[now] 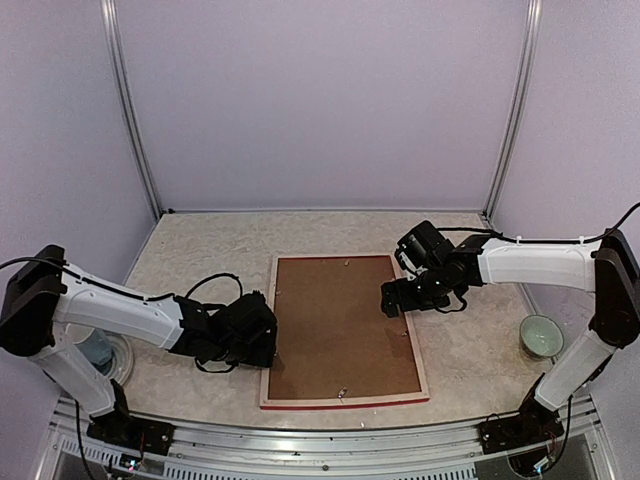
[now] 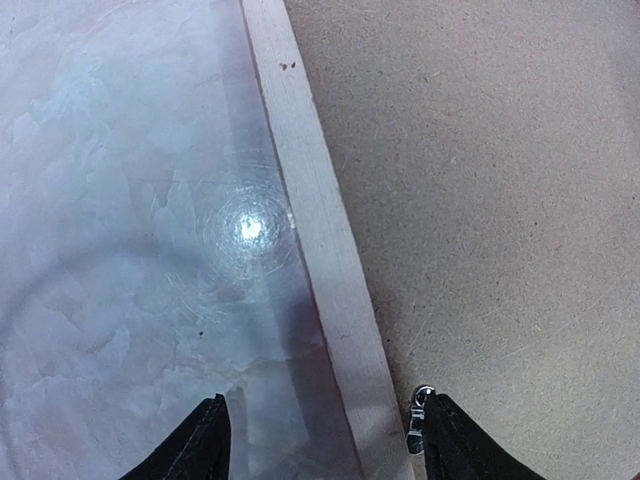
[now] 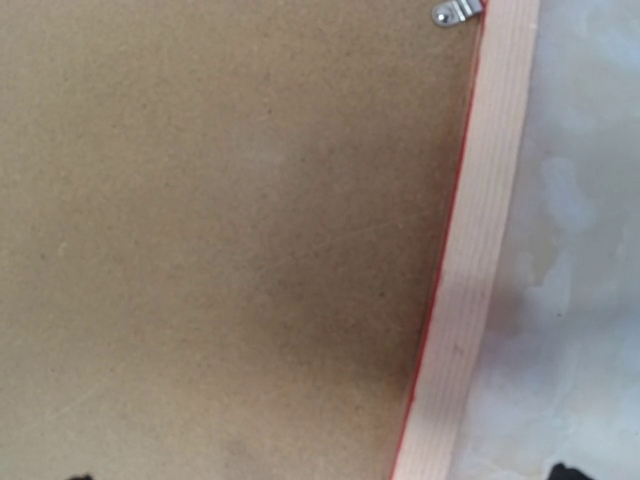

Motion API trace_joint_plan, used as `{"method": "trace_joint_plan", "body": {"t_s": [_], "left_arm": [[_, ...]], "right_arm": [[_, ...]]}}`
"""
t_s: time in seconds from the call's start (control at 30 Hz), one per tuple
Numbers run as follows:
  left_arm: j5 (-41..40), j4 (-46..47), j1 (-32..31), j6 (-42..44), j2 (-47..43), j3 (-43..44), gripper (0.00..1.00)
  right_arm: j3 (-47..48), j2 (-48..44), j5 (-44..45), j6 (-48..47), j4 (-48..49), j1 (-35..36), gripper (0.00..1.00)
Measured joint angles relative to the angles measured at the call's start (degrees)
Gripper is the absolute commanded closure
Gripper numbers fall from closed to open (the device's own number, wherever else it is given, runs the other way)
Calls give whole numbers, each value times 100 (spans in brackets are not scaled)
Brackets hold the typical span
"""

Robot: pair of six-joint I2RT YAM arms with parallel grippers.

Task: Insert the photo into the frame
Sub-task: Press the fastener onto the backboard.

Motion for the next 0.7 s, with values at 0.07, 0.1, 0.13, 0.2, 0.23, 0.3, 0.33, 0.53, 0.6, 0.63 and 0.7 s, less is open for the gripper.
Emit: {"method": "trace_joint_plan", "body": {"t_s": [0.07,0.1,0.13,0.2,0.23,0.3,0.33,0.53,0.6,0.63,0.7], "left_arm": [[2,-50,-4,17,0,0,35],[2,-70,-7,22,0,0,35],[4,-90,-11,26,0,0,35],[7,-107,-26,37,0,0,35],[9,-109,-35,37,0,0,35],[26,-114,-39,39,0,0,36],[37,-114,-39,42,0,0,36],[118,-114,-50,61,28,0,37],[120,-111,-61,63,59,4,38],[120,-114,-63,66,72,11,39],[120,-107,-66,66,107,50,40]], "right_arm": [[0,0,0,-2,0,0,1],[0,0,0,-2,0,0,1],[0,0,0,-2,0,0,1],[0,0,0,-2,0,0,1],[0,0,0,-4,0,0,1],[2,0,0,-4,0,0,1],[2,0,0,-4,0,0,1],[2,0,0,-22,0,0,1],[2,0,0,-24,0,0,2],[2,0,0,-24,0,0,1],[4,0,2,-26,0,0,1]]}}
